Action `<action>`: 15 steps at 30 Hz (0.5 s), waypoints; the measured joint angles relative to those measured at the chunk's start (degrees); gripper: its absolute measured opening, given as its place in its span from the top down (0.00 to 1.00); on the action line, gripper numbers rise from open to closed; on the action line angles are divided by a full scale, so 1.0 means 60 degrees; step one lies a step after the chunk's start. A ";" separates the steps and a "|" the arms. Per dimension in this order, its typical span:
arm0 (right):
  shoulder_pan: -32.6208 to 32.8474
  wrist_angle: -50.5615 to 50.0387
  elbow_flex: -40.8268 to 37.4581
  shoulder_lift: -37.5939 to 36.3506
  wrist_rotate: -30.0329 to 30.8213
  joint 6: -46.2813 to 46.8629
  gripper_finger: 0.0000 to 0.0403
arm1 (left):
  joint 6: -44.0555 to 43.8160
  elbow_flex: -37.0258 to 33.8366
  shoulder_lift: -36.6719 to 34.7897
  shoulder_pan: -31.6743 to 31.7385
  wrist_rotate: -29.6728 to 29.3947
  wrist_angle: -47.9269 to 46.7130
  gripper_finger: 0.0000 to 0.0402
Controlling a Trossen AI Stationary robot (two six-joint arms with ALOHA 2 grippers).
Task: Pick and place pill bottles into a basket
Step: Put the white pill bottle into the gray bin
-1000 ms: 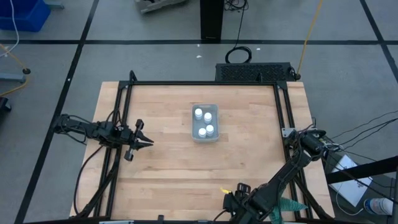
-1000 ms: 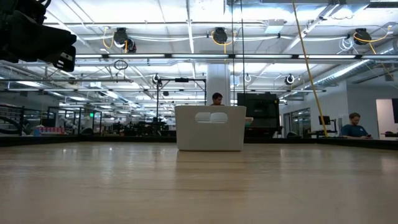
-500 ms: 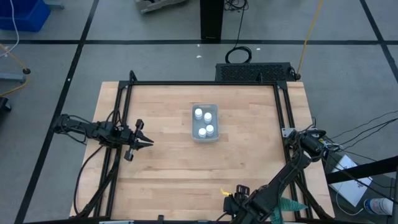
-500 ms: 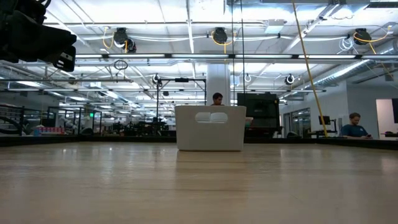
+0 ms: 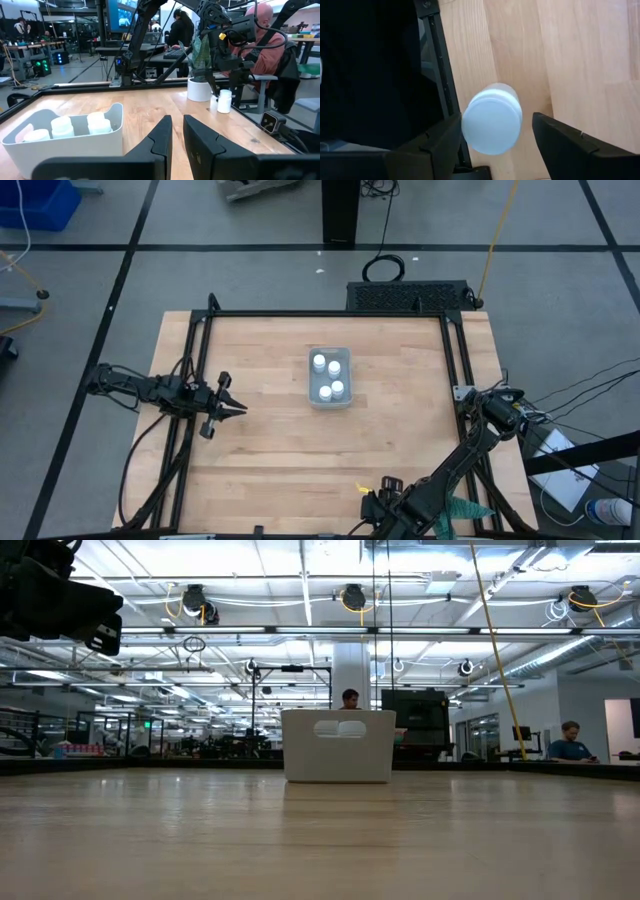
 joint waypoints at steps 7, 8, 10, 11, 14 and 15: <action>-0.0015 -0.0048 0.0000 0.0000 0.0054 -0.0135 0.52 | 0.0003 0.0000 0.0000 0.0000 0.0007 -0.0004 0.87; -0.0036 -0.0049 0.0000 0.0000 0.0056 -0.0219 0.54 | 0.0003 0.0000 0.0000 0.0000 0.0004 -0.0004 0.87; -0.0124 -0.0053 0.0000 0.0000 0.0058 -0.0388 0.58 | 0.0003 0.0000 0.0000 0.0000 0.0007 -0.0004 0.87; -0.0177 -0.0048 0.0000 0.0000 0.0058 -0.0493 0.60 | 0.0003 0.0000 0.0000 0.0000 0.0007 -0.0004 0.87; -0.0335 -0.0052 0.0000 0.0000 0.0079 -0.0992 0.63 | 0.0026 0.0000 0.0000 0.0000 0.0003 -0.0004 0.87; -0.0402 -0.0069 0.0000 0.0000 0.0079 -0.1126 0.63 | 0.0069 0.0000 0.0000 0.0000 0.0002 -0.0004 0.87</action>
